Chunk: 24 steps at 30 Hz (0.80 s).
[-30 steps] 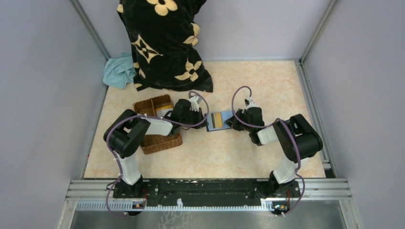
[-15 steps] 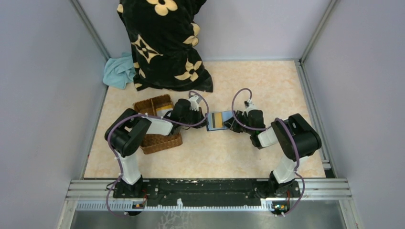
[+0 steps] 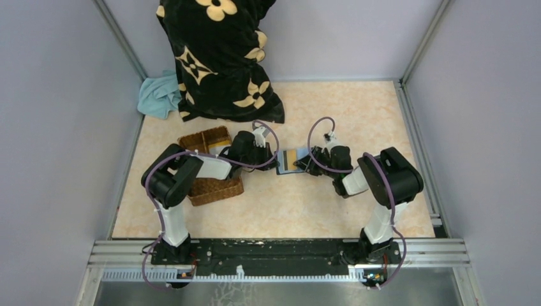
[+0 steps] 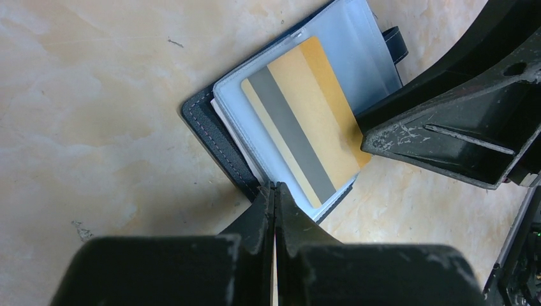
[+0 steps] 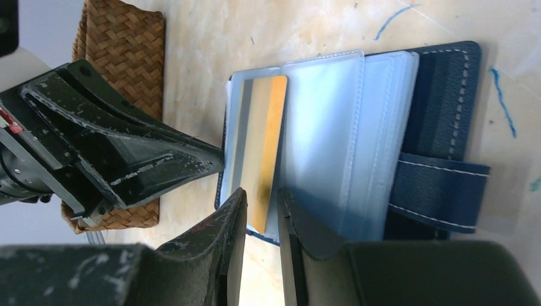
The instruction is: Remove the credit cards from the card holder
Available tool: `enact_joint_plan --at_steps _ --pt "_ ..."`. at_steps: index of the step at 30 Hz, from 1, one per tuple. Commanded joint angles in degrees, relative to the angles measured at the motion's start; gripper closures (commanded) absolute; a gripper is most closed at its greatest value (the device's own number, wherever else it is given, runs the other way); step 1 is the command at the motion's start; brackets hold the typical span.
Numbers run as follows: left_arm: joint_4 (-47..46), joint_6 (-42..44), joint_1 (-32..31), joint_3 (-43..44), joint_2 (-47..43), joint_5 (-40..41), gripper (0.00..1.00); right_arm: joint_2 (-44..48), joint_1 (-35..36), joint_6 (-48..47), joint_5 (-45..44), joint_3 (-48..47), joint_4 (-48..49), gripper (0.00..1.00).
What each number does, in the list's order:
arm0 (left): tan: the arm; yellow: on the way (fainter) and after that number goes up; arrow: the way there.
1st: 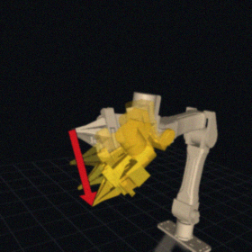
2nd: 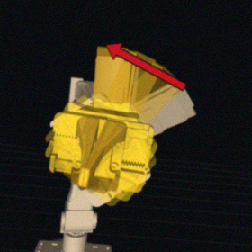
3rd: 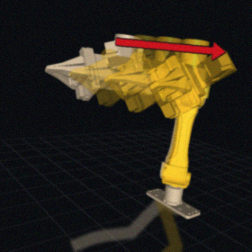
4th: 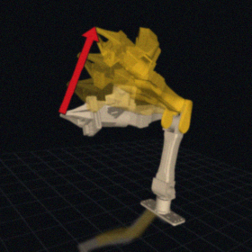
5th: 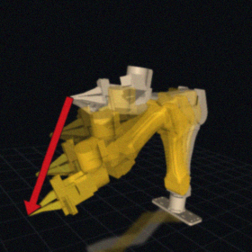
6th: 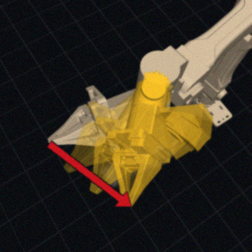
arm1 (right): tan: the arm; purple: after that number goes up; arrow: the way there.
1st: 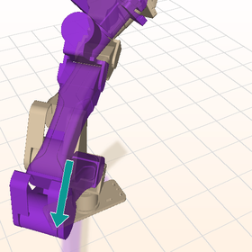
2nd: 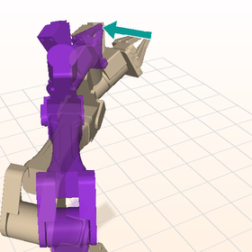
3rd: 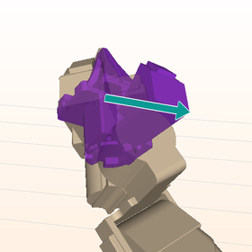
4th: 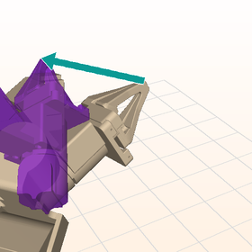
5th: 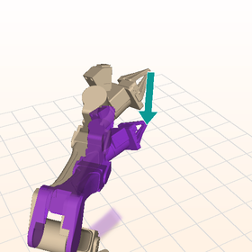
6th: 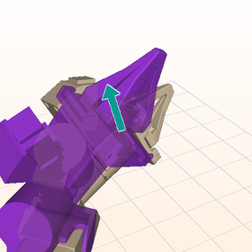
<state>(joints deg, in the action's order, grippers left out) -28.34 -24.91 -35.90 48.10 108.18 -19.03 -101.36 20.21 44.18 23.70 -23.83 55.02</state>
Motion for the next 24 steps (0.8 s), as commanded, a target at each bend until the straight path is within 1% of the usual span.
enact_joint_plan --at_steps 1,3,9,11,18,24 --pt "3.0 -0.1 -0.4 0.4 3.1 -1.2 1.0 -1.3 1.4 0.6 1.8 -1.8 1.9 0.75" --pt "3.0 -0.1 -0.4 0.5 3.3 -1.4 1.0 -0.8 1.5 0.6 1.8 -1.8 2.0 0.78" --pt "3.0 -0.2 -0.4 0.9 3.7 -1.8 1.0 0.5 1.5 -0.4 1.4 -2.0 0.5 0.97" --pt "3.2 -0.2 -0.4 0.9 3.6 -1.6 1.0 1.0 1.5 -0.6 1.1 -1.9 -0.1 1.0" --pt "3.7 -0.2 -0.4 0.7 3.3 -0.5 1.0 3.7 0.8 -1.0 -0.2 -0.6 -1.6 1.0" --pt "3.3 -0.6 -0.4 0.8 4.0 -1.0 1.0 6.2 -1.3 -2.1 -0.8 0.2 -4.3 1.0"
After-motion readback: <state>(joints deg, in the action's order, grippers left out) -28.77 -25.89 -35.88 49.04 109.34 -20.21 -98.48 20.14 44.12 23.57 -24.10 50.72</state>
